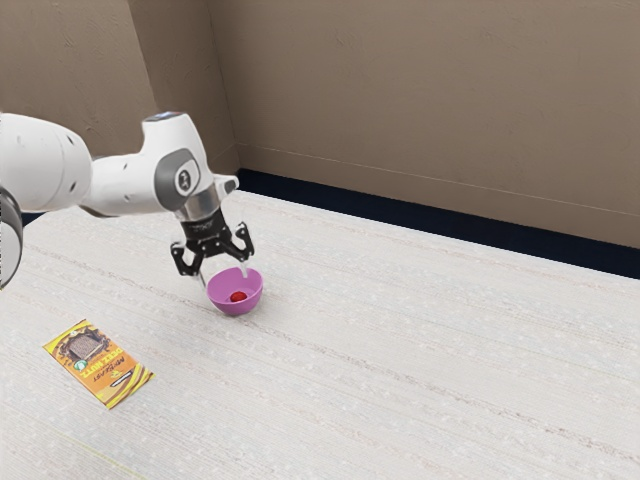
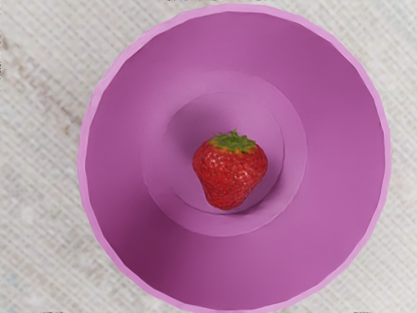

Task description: Take strawberry from the bowl

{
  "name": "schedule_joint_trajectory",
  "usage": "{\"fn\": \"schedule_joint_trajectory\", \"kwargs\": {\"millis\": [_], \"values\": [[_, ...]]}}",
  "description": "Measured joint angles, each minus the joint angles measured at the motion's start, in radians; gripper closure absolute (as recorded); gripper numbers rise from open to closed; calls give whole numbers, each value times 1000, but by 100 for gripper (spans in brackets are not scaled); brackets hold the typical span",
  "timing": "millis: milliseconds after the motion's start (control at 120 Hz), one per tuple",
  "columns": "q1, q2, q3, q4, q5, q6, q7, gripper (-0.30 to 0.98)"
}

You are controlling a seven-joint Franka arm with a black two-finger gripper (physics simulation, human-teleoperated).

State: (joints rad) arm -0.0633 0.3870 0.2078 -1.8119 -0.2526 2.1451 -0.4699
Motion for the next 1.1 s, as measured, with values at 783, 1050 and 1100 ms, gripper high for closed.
{"fn": "schedule_joint_trajectory", "kwargs": {"millis": [783,1050,1100], "values": [[0,155,-5,51,15,171,-134,24],[-1,183,-7,58,14,191,-148,18],[-1,186,-7,61,11,193,-149,20]]}}
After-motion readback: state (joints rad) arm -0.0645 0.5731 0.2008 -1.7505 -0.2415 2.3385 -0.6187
